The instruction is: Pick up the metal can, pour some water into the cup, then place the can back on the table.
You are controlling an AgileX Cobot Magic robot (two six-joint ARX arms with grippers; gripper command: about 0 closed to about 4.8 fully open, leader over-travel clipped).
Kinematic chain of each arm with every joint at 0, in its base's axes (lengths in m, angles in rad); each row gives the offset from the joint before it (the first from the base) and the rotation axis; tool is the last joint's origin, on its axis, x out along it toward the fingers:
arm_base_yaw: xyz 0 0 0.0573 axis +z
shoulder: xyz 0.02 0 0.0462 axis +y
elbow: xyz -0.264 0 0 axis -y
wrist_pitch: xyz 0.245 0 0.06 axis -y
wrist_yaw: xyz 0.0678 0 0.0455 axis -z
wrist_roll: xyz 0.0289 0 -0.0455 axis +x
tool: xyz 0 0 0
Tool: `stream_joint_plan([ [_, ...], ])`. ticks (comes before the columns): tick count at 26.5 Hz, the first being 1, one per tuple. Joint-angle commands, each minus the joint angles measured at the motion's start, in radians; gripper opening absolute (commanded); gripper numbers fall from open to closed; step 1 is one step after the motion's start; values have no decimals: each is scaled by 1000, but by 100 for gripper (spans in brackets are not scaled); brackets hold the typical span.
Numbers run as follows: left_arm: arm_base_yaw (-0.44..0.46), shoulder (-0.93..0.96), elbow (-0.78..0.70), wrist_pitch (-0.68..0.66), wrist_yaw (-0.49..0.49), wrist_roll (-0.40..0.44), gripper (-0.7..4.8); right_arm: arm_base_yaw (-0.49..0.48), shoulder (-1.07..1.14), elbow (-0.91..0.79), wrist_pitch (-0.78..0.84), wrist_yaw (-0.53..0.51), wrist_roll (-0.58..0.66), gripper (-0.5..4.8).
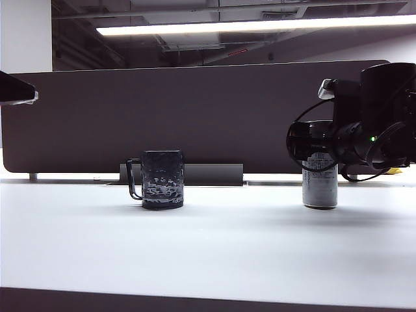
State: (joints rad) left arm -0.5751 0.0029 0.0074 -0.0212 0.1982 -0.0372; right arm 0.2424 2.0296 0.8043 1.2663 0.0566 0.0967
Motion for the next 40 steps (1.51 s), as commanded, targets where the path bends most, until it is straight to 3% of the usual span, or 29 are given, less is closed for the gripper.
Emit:
stream_joint_plan([
  [1,-1,1,1,7,1,3,-5,1,-2,5,12,2,4,479],
  [8,-1,1,1,7,1,3,-5,1,-2,4,-1,1,4,479],
  [10,-1,1,1,7,1,3,-5,1,-2,4,-12,1,4,413],
  [15,-1,1,1,7,1,3,-5,1,-2,4,-13,1,4,410],
  [17,-1,1,1,7,1,3,-5,1,-2,4,-13,1,4,321],
  [23,-1,1,1,7,1,3,-5,1,-3,4,-12,1,4,318],
  [34,-1,1,1,7,1,3,-5,1,-3,4,-12,1,4,252],
  [40,-1,1,1,7,1,3,-5,1,-3,4,-12,1,4,250],
])
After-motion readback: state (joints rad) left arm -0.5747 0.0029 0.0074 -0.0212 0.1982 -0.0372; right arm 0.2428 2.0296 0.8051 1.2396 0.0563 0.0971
